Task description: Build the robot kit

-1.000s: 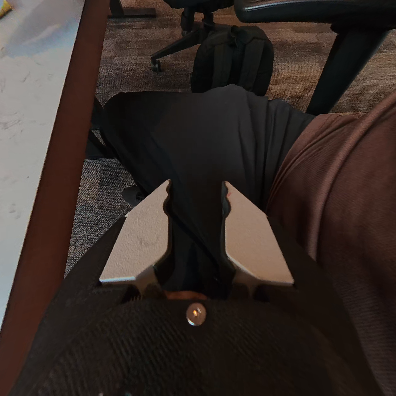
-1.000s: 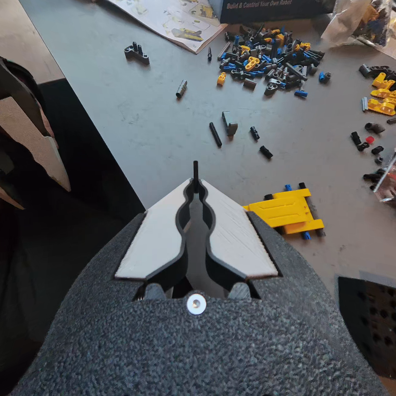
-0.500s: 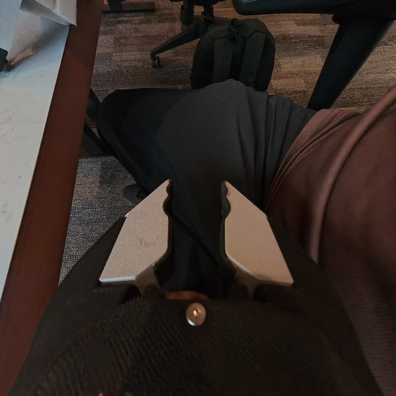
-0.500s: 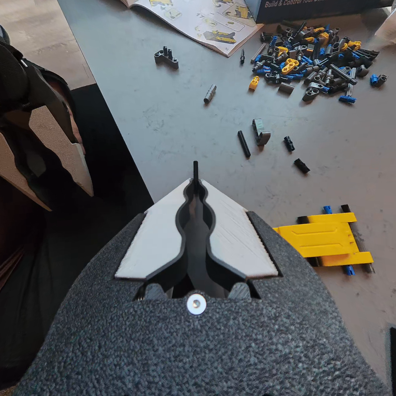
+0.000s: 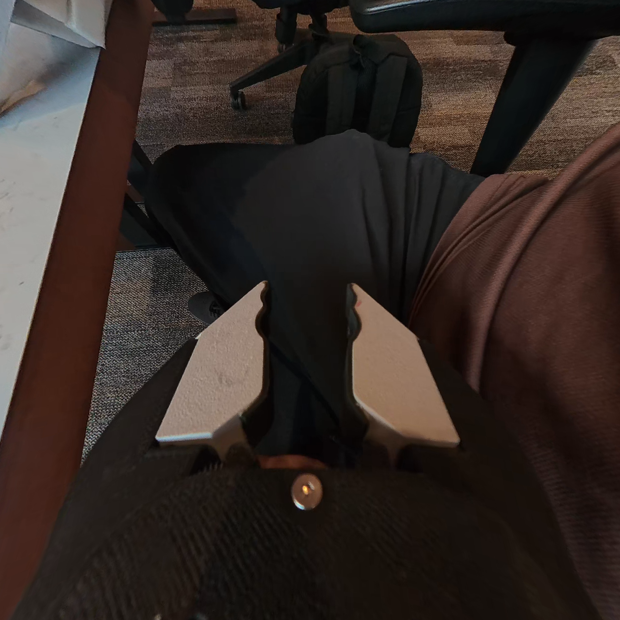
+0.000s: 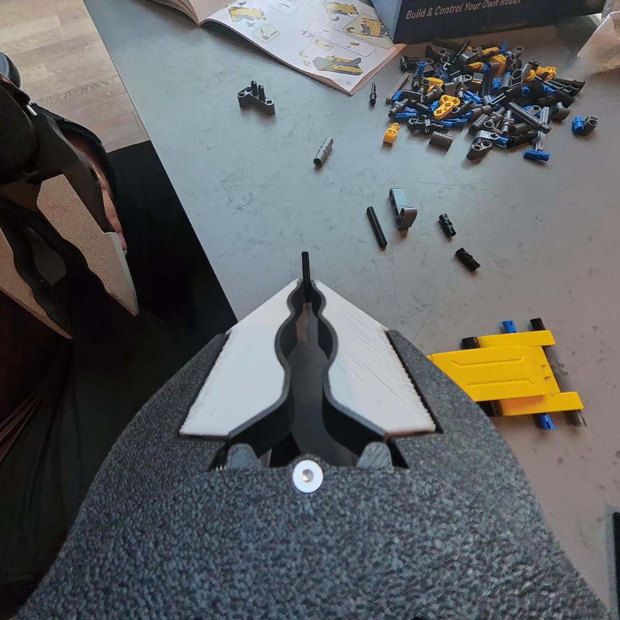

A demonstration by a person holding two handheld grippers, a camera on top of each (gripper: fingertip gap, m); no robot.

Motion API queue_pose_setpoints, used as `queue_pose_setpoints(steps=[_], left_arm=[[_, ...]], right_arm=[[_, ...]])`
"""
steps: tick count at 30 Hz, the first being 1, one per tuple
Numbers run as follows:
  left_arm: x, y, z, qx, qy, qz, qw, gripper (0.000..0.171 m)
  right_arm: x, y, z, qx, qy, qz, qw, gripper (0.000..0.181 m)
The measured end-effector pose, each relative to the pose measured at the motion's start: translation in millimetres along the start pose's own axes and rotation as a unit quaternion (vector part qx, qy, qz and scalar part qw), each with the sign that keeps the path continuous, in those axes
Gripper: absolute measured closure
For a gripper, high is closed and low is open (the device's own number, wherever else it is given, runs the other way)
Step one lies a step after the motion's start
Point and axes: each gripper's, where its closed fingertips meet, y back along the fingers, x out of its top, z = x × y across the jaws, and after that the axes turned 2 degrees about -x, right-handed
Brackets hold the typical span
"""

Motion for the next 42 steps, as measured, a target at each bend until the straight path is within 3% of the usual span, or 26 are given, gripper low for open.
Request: queue_pose_setpoints(steps=[30,36,42], left_arm=[[-4,0,-3,-0.01,0.036,-0.003,0.999,0.131],[-5,1,-4,-0.005,0.037,-0.004,0.999,0.131],[-4,3,-3,-0.003,0.033,-0.003,0.999,0.131]], right_arm=[[2,1,-3,0.03,-0.027,0.006,0.999,0.178],[27,5,-11,0.065,-0.056,0.064,0.994,0.178],[10,-7,-5,0.035,-0.043,0.006,0.998,0.178]])
